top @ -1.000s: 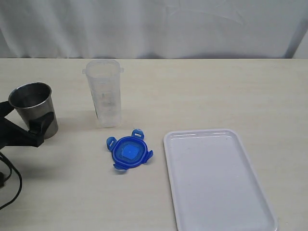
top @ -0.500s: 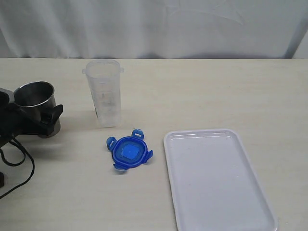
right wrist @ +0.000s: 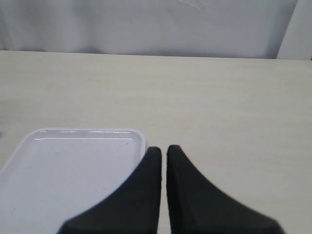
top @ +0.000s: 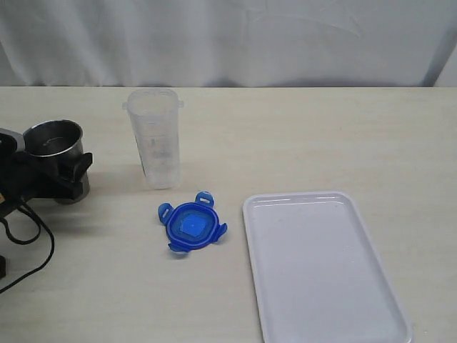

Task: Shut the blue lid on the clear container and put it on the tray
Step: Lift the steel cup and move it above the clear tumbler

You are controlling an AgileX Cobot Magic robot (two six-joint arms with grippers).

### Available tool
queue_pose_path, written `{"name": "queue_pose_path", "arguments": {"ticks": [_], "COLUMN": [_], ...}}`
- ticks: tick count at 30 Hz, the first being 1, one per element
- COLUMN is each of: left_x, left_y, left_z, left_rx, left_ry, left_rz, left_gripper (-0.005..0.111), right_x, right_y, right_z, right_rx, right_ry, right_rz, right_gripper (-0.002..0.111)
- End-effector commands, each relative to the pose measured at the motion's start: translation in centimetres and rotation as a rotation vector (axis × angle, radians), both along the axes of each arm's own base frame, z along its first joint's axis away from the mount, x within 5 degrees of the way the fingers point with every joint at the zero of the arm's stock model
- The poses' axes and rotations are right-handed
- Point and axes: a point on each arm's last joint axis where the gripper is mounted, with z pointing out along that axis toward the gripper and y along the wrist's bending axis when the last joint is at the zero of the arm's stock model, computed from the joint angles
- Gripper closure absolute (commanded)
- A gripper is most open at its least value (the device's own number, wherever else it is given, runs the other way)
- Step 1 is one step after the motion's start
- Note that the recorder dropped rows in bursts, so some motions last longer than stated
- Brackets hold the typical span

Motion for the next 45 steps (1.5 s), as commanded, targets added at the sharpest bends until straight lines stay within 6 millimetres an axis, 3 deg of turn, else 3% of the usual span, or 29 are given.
{"name": "queue_pose_path", "arguments": {"ticks": [1,3,13,21,26,35,40,45], "left_x": [0.1,0.0,0.2,0.7,1.9,4.9,7.7,8.9], "left_y": [-0.1,-0.1,-0.4,-0.4,-0.8,-1.4,-4.3,-5.7], "left_z": [-0.2,-0.2,1.6,5.2,7.7,10.6,11.8,13.7], "left_rx": [0.003,0.004,-0.061,-0.056,-0.067,-0.106,0.041,0.135], "left_ry": [0.017,0.017,-0.036,-0.156,-0.244,-0.3,-0.221,-0.325], "left_rz": [-0.008,-0.018,-0.032,-0.039,-0.103,-0.218,-0.259,-0.299], "left_gripper": [0.085,0.107,0.107,0.107,0.107,0.107,0.107,0.107], "right_x": [0.0,0.0,0.0,0.0,0.0,0.0,0.0,0.0], "right_y": [0.0,0.0,0.0,0.0,0.0,0.0,0.0,0.0], "right_z": [0.0,0.0,0.0,0.0,0.0,0.0,0.0,0.0], "right_rx": [-0.005,-0.005,-0.005,-0.005,-0.005,-0.005,-0.005,-0.005], "right_ry": [-0.009,-0.009,-0.009,-0.009,-0.009,-0.009,-0.009,-0.009], "right_rz": [0.002,0.002,0.002,0.002,0.002,0.002,0.002,0.002], "right_gripper": [0.104,0.104,0.104,0.104,0.104,0.104,0.104,0.104]}}
